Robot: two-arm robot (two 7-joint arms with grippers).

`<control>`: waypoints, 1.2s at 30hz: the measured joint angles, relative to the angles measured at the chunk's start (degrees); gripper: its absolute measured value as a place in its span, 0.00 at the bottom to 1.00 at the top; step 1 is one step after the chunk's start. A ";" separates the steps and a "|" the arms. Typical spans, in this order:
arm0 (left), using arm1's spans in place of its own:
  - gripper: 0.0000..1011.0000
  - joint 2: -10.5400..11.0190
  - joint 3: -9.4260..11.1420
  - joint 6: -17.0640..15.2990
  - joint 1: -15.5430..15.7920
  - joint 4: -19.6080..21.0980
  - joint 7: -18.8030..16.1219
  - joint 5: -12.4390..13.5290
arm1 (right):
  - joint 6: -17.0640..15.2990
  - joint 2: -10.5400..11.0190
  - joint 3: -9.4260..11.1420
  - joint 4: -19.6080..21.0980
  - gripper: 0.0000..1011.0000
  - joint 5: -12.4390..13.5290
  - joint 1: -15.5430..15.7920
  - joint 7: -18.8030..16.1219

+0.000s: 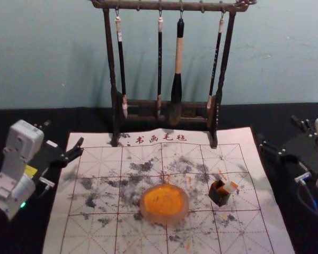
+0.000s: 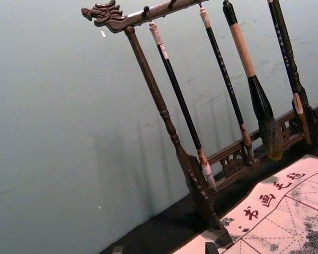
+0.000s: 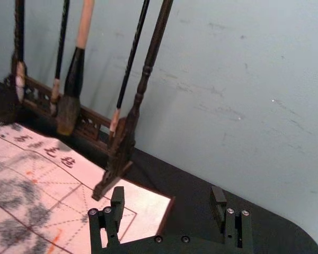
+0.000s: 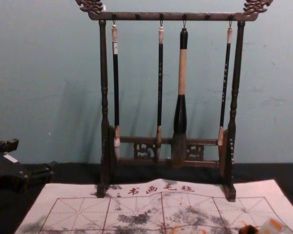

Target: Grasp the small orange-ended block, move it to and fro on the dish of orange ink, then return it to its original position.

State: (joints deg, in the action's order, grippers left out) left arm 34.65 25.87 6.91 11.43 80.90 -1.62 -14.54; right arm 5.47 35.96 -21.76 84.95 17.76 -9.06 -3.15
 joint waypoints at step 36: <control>0.99 0.00 0.00 0.00 0.00 0.00 0.00 0.00 | -6.38 3.95 3.24 9.56 0.99 10.28 10.48 -20.45</control>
State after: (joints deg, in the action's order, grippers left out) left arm 34.64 25.86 6.91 11.43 80.90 -1.62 -14.55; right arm -0.91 39.92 -18.52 94.51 28.03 1.42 -23.59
